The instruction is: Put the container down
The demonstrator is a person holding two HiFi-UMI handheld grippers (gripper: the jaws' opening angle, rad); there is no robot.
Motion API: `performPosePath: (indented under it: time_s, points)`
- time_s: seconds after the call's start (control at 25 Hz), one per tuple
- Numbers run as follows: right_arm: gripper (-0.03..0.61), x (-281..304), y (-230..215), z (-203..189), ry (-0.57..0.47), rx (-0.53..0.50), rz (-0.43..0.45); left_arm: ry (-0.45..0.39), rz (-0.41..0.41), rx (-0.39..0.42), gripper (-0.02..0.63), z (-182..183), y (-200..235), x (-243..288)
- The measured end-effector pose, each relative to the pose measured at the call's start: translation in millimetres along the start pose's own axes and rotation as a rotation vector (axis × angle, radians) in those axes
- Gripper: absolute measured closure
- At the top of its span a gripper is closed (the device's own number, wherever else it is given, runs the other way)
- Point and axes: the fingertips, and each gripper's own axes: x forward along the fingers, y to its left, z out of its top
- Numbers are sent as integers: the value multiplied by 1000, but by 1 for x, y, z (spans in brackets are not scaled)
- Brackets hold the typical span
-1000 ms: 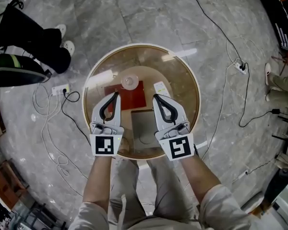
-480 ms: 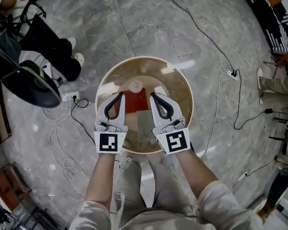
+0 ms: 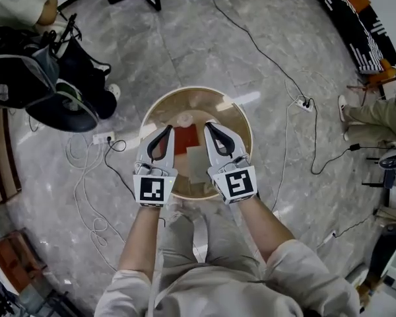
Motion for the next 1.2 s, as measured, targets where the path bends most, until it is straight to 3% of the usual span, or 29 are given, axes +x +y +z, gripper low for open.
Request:
performPosePath:
  time_s: [0.52,0.76,1.2]
  points:
    - [577,-49,24,107,-38,-6,-43,-11,-23,-8,609,102,-10,-57]
    - [577,-69,37,129,-30,-6,-50,2,-49,-16,609,118,-17,-77]
    - [577,-90,31,134,-10,-25,-67,36,-67,-15,609,116,-18,-87]
